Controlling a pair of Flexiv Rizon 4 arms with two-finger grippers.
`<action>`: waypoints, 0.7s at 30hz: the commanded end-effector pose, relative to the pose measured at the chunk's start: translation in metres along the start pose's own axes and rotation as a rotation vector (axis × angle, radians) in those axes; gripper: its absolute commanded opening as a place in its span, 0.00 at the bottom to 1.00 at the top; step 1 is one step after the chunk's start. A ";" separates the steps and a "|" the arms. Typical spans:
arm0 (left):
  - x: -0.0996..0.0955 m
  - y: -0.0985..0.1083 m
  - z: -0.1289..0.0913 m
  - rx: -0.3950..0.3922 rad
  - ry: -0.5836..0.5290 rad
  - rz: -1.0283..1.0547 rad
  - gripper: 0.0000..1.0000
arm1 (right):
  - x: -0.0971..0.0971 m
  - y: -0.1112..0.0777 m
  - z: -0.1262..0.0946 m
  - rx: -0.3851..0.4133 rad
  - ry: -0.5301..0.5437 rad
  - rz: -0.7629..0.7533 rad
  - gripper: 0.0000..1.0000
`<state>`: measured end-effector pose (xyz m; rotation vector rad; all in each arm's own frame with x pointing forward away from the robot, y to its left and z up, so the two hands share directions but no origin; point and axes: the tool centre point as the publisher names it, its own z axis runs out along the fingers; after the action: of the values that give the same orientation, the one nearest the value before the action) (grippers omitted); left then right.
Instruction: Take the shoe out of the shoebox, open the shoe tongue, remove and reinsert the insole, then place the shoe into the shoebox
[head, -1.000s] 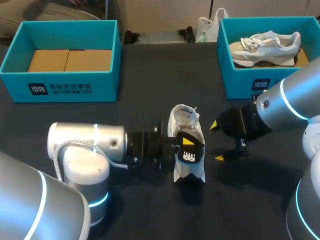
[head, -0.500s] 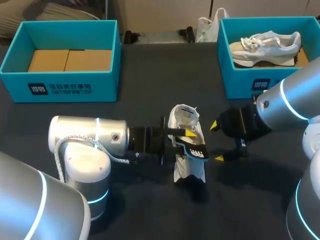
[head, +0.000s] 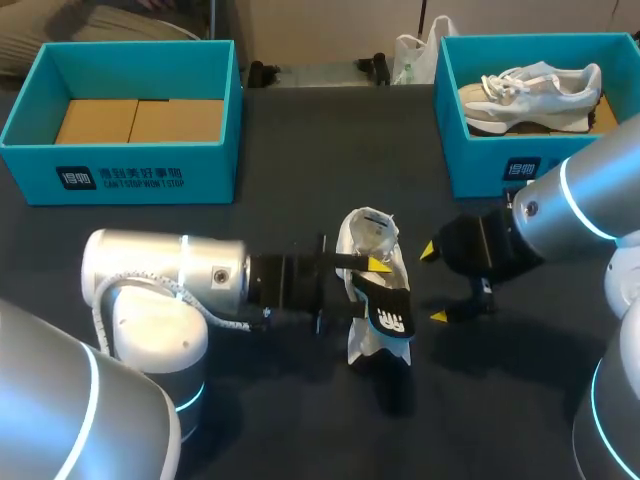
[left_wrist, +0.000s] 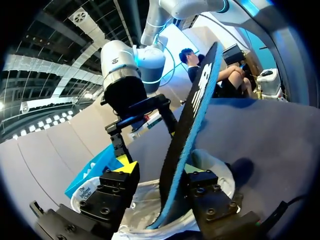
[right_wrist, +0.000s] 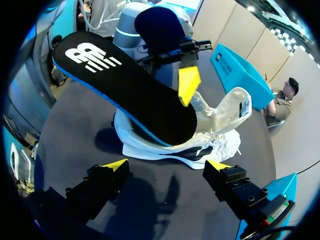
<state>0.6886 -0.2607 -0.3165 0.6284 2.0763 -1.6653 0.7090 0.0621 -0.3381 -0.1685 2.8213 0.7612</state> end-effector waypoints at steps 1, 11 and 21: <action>0.006 -0.002 -0.005 -0.011 0.006 -0.010 0.03 | 0.000 0.000 0.001 -0.002 0.000 -0.001 1.00; 0.013 0.019 0.005 -0.019 0.012 0.020 0.00 | 0.000 0.000 0.001 -0.002 0.000 -0.001 1.00; 0.006 0.043 0.011 -0.055 -0.003 0.060 0.00 | 0.000 0.000 0.001 -0.002 0.000 -0.001 1.00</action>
<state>0.7029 -0.2552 -0.3516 0.6708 2.0724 -1.5693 0.7092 0.0623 -0.3383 -0.1687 2.8213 0.7614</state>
